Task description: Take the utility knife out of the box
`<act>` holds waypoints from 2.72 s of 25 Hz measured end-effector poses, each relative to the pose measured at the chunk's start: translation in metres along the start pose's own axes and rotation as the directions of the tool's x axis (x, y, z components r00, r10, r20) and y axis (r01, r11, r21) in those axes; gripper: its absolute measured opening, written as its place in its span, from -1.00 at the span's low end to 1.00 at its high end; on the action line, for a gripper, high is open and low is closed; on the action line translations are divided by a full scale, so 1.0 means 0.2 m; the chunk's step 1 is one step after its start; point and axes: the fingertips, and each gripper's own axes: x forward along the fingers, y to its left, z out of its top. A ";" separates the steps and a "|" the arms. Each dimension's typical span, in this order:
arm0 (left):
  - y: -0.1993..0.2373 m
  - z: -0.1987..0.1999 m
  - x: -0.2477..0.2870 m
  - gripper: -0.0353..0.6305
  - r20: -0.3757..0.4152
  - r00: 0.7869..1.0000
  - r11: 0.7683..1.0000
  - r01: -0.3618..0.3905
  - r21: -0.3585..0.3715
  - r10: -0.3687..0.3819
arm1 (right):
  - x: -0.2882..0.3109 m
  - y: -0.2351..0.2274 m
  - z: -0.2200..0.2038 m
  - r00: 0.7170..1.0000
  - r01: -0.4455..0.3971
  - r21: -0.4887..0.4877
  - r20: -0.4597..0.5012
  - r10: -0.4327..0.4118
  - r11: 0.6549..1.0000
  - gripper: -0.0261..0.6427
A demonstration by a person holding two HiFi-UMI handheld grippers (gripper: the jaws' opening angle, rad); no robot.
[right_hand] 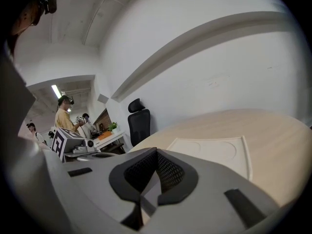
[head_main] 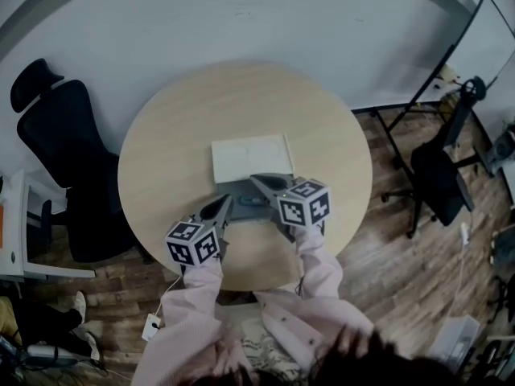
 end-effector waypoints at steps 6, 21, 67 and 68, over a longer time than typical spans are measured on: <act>0.04 -0.04 0.01 -0.87 -0.031 0.999 0.999 0.009 -0.035 -0.010 | 0.07 -0.01 -0.02 0.995 -0.039 -0.039 -0.095 0.035 0.998 -0.93; 0.03 -0.14 0.03 -0.87 -0.093 0.994 0.994 0.045 -0.097 -0.055 | 0.13 -0.01 -0.26 0.912 -0.148 -0.159 -0.405 0.072 0.976 -0.93; 0.10 -0.26 0.05 -0.87 -0.164 0.983 0.984 0.057 -0.169 -0.085 | 0.24 -0.22 -0.63 0.699 -0.229 -0.378 -0.705 -0.119 0.897 -0.58; 0.10 -0.27 0.05 -0.87 -0.165 0.983 0.984 0.057 -0.172 -0.085 | 0.24 -0.22 -0.64 0.693 -0.233 -0.386 -0.710 -0.126 0.893 -0.56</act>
